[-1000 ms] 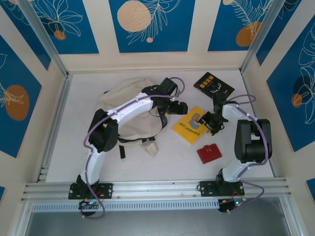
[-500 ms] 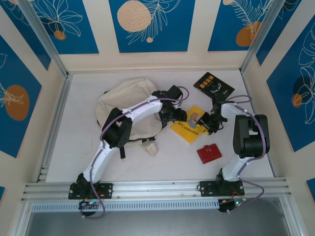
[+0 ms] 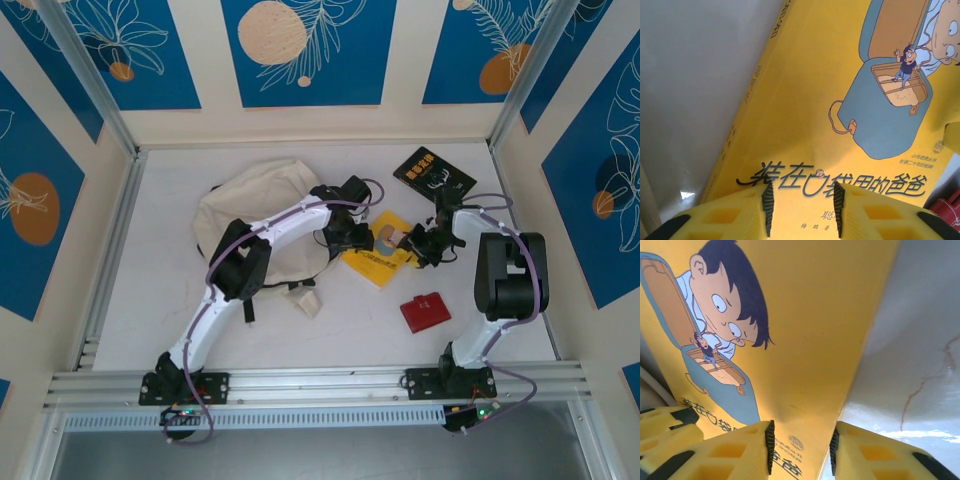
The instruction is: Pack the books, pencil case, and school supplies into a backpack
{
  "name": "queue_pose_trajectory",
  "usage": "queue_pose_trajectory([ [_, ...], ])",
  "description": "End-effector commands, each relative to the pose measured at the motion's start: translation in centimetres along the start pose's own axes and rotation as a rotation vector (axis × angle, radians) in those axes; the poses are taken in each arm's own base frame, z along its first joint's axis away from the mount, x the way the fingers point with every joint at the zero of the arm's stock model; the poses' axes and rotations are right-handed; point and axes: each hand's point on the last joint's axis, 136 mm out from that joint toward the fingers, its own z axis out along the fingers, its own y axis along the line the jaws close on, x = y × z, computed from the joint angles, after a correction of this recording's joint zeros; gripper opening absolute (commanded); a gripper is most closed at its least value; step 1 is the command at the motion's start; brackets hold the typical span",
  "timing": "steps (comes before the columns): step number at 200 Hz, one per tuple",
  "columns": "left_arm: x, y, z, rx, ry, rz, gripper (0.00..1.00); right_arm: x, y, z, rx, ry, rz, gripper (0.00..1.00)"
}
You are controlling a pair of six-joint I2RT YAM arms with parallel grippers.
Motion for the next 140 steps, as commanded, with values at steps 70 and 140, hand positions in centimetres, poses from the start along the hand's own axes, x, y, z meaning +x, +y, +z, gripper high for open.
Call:
queue_pose_trajectory([
  [70, 1.0, 0.0, 2.1, 0.011, 0.062, -0.039, 0.32, 1.6, 4.0, -2.2, -0.193, 0.037, -0.038, 0.24],
  [140, -0.6, -1.6, -1.8, 0.05, -0.013, -0.002, 0.38, 1.2, 3.0, -3.5, -0.118, -0.037, -0.078, 0.02],
])
